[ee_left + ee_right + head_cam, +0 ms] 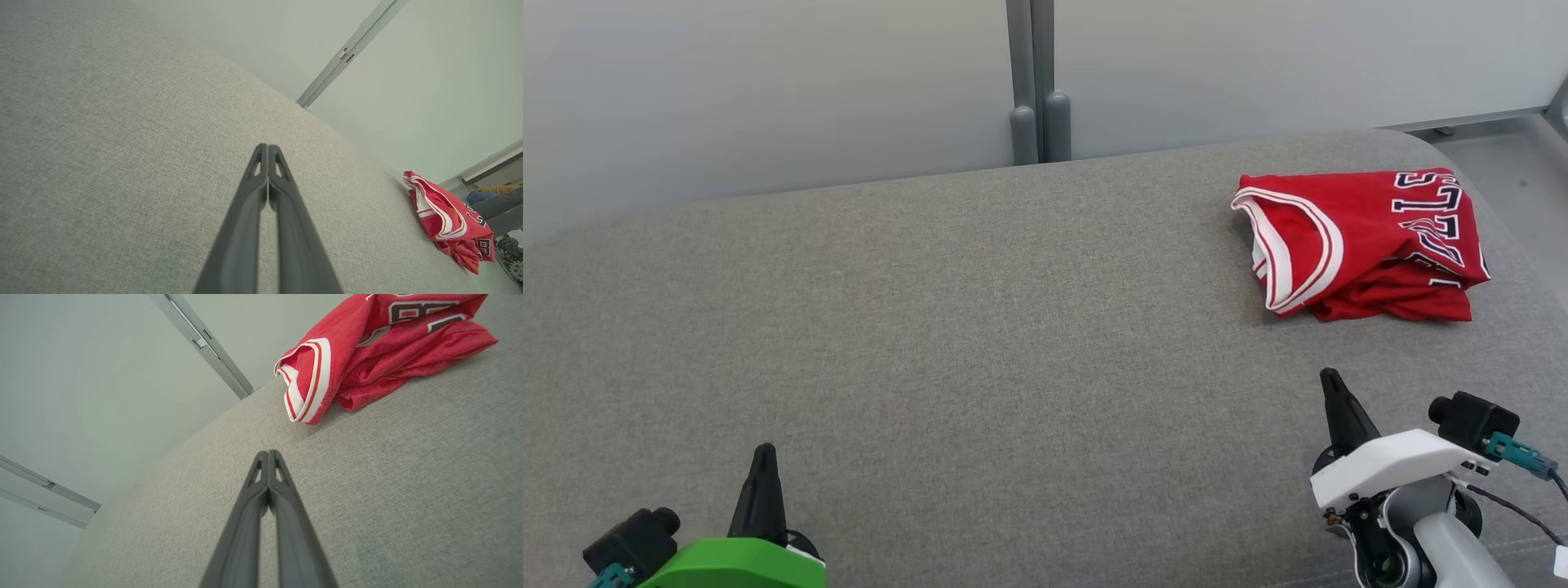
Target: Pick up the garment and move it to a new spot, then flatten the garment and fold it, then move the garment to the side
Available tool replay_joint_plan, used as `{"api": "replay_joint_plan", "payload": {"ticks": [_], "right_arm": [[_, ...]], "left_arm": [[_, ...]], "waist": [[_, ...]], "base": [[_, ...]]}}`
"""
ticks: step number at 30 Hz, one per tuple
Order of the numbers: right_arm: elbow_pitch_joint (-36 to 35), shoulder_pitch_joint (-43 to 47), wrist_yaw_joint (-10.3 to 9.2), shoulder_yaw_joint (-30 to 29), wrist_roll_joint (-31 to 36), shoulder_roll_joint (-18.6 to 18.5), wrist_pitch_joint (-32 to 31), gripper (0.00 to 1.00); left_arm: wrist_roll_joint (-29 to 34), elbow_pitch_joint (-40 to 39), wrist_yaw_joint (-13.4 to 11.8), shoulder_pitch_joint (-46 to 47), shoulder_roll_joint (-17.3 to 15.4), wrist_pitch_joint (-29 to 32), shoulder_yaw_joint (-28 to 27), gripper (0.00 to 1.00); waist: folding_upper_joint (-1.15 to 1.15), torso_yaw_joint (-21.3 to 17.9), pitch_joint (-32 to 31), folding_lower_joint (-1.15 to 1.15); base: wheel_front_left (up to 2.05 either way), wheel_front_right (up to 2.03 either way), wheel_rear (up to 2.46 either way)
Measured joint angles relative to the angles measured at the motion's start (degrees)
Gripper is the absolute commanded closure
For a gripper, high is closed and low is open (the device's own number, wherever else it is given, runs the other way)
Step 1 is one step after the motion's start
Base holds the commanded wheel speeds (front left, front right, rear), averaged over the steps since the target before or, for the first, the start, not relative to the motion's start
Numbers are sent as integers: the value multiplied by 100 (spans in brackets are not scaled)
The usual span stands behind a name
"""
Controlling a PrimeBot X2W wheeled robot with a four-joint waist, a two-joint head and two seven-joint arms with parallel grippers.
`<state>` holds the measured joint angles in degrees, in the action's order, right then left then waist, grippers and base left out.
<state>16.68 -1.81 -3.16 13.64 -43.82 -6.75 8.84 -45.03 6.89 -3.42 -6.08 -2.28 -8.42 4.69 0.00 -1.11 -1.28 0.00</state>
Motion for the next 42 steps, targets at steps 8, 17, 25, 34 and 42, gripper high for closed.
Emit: {"api": "replay_joint_plan", "payload": {"ticks": [8, 17, 25, 34, 42], "right_arm": [[-10, -3, 112, -224, -559, 51, -168, 100], [-16, -8, 225, -469, -1174, 97, -353, 100], [-19, -12, 330, -694, -1704, 130, -520, 100], [-19, -23, 466, -922, -2262, 152, -667, 100], [-20, -48, 567, -1143, -2782, 208, -801, 100]], "left_arm": [[-517, 59, 100, 103, -5, 134, -82, 100], [-1152, 176, 222, 177, -16, 297, -153, 100], [-1660, 254, 341, 287, -33, 444, -253, 100], [-2234, 365, 446, 376, -42, 591, -307, 100], [-2731, 445, 553, 486, -48, 749, -400, 100]], "waist": [[0, 12, 17, 0], [0, 26, 35, 0], [0, 38, 52, 0], [0, 51, 68, 0], [0, 63, 84, 0]], "base": [[0, 0, 0], [0, 0, 0], [0, 0, 0], [0, 0, 0], [0, 0, 0]]}}
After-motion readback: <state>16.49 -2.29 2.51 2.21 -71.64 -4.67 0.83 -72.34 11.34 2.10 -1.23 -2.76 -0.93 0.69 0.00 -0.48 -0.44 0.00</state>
